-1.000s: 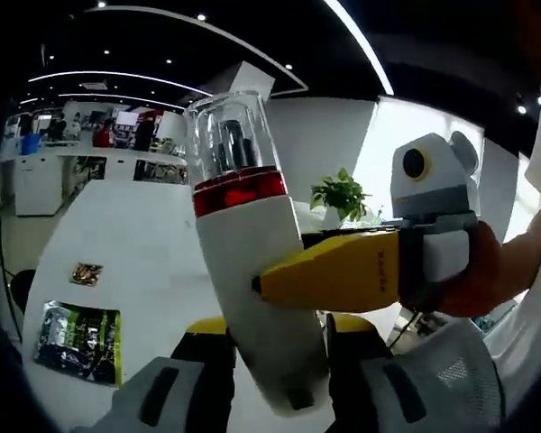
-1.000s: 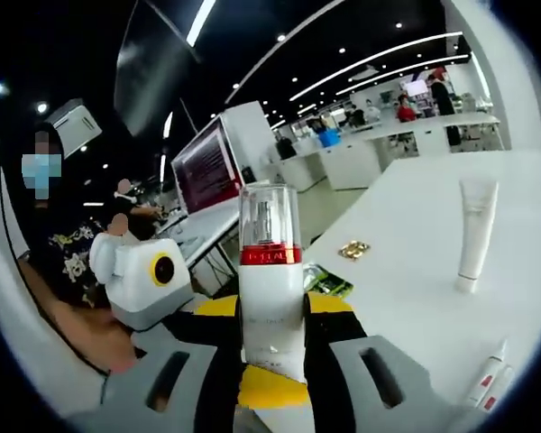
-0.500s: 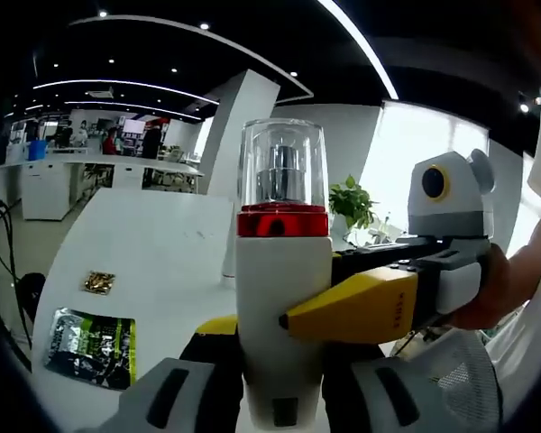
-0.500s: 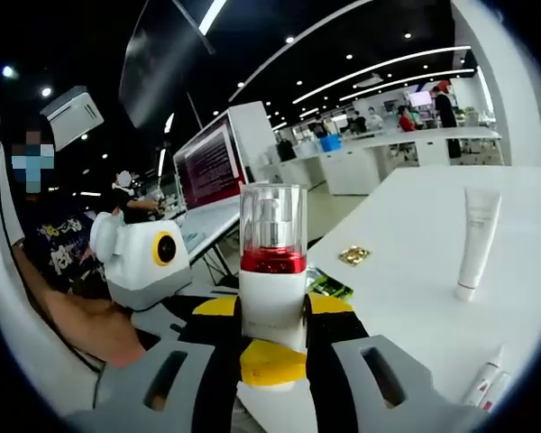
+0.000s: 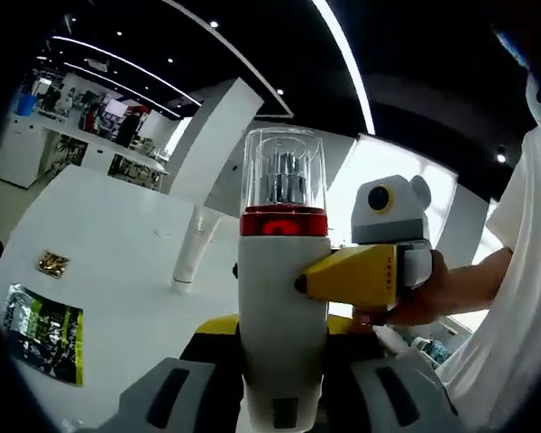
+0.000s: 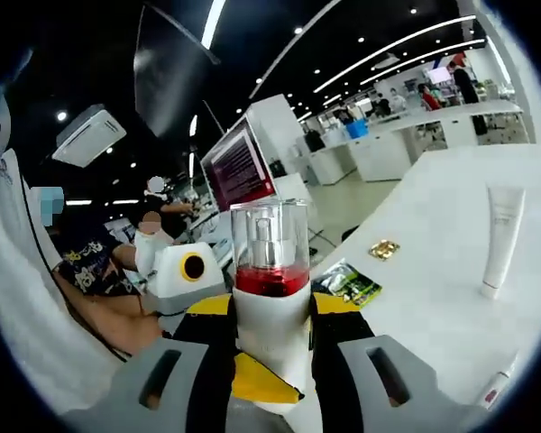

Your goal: Arrange the skincare products in the storage area until every visible bottle or jar stands upright without overlapping.

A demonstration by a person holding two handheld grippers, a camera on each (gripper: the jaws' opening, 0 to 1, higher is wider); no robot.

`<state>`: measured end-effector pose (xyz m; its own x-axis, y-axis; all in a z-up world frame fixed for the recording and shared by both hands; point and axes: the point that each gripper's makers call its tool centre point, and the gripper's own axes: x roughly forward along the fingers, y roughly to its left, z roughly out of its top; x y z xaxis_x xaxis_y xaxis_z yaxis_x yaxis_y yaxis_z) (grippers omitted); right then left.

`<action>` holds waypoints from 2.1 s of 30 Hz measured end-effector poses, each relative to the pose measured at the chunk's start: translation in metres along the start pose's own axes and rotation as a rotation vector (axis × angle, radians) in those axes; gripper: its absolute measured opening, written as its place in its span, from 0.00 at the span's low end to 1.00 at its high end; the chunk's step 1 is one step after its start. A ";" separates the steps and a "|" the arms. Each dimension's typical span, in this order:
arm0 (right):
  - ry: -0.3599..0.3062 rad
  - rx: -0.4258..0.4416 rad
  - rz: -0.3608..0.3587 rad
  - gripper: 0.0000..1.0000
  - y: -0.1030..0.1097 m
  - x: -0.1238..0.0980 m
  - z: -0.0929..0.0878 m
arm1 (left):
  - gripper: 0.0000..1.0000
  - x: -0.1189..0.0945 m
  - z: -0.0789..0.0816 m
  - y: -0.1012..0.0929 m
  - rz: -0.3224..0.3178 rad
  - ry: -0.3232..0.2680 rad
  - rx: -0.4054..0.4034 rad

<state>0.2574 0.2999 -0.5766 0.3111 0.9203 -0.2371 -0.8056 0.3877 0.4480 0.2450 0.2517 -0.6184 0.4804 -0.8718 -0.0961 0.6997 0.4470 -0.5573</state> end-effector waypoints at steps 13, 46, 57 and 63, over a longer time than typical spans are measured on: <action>0.131 0.014 0.081 0.31 0.011 -0.011 -0.013 | 0.32 0.004 -0.013 -0.025 -0.165 0.048 -0.030; -0.034 -0.067 -0.152 0.29 -0.056 -0.042 0.034 | 0.79 -0.032 -0.023 0.035 0.183 0.197 0.255; -0.087 -0.102 -0.269 0.29 -0.121 -0.064 0.052 | 1.00 -0.076 -0.020 0.071 0.486 0.184 0.405; -0.089 -0.104 -0.333 0.29 -0.158 -0.078 0.048 | 0.99 -0.089 -0.048 0.083 0.543 0.264 0.411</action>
<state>0.3840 0.1691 -0.5876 0.6042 0.7471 -0.2772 -0.6981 0.6640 0.2679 0.2350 0.3564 -0.6953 0.7089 -0.5018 -0.4956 0.5661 0.8240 -0.0246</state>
